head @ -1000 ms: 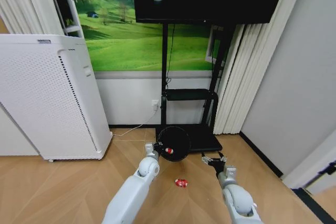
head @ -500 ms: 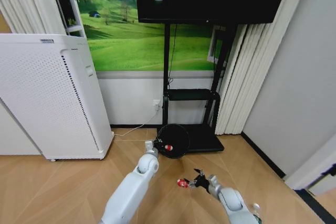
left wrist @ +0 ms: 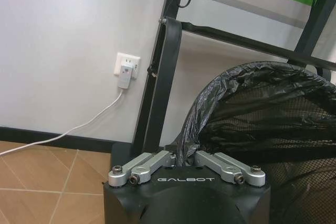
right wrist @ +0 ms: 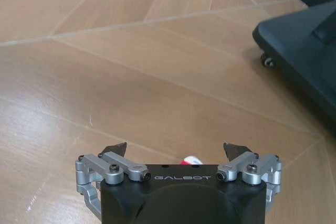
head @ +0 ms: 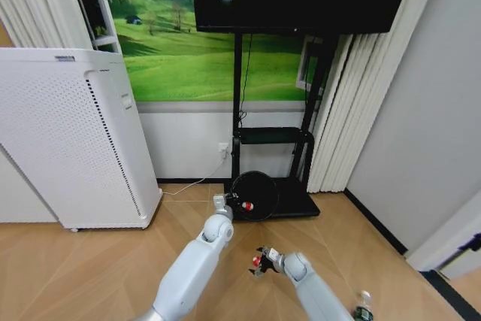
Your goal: Pick up the trash bin and place the garbage on the floor into it.
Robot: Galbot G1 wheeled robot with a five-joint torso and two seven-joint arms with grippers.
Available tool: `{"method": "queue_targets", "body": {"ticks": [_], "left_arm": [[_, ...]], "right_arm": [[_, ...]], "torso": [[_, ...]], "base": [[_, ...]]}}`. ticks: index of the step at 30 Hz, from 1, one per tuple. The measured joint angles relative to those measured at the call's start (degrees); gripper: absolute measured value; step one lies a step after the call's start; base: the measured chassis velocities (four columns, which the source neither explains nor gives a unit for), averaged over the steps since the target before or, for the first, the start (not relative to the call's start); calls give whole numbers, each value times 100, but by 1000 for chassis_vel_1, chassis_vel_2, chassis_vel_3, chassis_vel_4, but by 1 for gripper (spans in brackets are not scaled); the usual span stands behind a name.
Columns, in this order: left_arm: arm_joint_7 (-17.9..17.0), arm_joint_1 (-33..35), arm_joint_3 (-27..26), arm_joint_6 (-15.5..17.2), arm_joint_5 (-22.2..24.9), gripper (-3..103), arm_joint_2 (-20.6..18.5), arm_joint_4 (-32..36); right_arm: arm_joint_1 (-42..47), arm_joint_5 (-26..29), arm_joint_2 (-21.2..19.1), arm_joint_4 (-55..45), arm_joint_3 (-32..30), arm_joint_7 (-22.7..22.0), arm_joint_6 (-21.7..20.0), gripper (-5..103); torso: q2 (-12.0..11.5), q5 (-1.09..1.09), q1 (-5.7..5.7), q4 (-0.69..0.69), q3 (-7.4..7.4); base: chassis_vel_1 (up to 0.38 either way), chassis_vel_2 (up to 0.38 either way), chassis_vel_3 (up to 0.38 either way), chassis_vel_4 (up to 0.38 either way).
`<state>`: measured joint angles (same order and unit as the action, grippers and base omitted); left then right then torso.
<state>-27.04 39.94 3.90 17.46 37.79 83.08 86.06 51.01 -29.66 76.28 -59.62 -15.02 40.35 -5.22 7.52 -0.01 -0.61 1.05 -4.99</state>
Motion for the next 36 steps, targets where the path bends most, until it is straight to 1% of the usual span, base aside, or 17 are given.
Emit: {"method": "queue_targets", "body": {"ticks": [1,4,6,15,16,17,18,19,20,23,24,27,28,31,32,34,36], "left_arm": [[0,0,0,0,0,3,0,0],[-46,0,7,19,26,3,-21,39],[-80,0,29,37,42,3,-31,75],[-107,9,51,47,57,3,-32,119],[-118,9,57,49,62,3,-32,128],[-128,9,60,51,66,3,-32,137],[-128,9,60,51,66,3,-32,137],[-142,9,62,54,70,3,-32,147],[-142,9,62,54,70,3,-32,147],[-179,12,49,63,88,3,-31,156],[-179,12,49,63,88,3,-31,156],[-184,17,25,60,94,3,27,154],[-184,17,25,60,94,3,27,154],[-118,16,41,9,48,3,65,111],[-118,16,41,9,48,3,65,111],[-101,14,53,-3,32,3,98,89],[-96,8,61,-3,31,3,109,80]], "right_arm": [[0,0,0,0,0,0,0,100],[-84,-71,54,236,2,-204,28,100],[-258,-219,140,566,-40,-333,58,100],[-503,-498,217,906,-76,-439,88,100],[-543,-548,223,967,-71,-449,86,102],[-582,-611,229,1025,-65,-456,81,98],[-582,-611,229,1025,-65,-456,81,98],[-617,-700,239,1086,-66,-462,79,93],[-617,-700,239,1086,-66,-462,79,93],[-636,-902,246,1172,-99,-464,97,77],[-636,-902,246,1172,-99,-464,97,77],[-682,-1059,195,1216,-108,-401,175,61],[-682,-1059,195,1216,-108,-401,175,61],[-710,-1120,190,1265,-73,-388,213,44],[-710,-1120,190,1265,-73,-388,213,44],[-712,-1171,199,1297,-51,-371,247,33],[-706,-1214,200,1297,-38,-354,265,33]], "torso": [[0,0,0,0,0],[0,1,0,-1,0],[0,1,0,-1,0],[0,0,0,-1,0],[0,0,0,-1,0],[0,0,0,-1,0],[0,0,0,-1,0],[0,0,0,-1,0],[0,0,0,-1,0],[0,0,0,-1,1],[0,0,0,-1,1],[0,0,0,-1,1],[0,0,0,-1,1],[0,1,0,-1,1],[0,1,0,-1,1],[0,1,0,-1,0],[0,1,0,-1,1]], "base": [[0,0,0,0],[0,0,0,0],[0,0,0,0],[0,0,0,0],[0,0,0,0],[0,0,0,0],[0,0,0,0],[0,0,0,0],[0,0,0,0],[0,0,0,0],[0,0,0,0],[0,0,0,0],[0,0,0,0],[0,0,0,0],[0,0,0,0],[0,0,0,0],[0,0,0,0]]}}
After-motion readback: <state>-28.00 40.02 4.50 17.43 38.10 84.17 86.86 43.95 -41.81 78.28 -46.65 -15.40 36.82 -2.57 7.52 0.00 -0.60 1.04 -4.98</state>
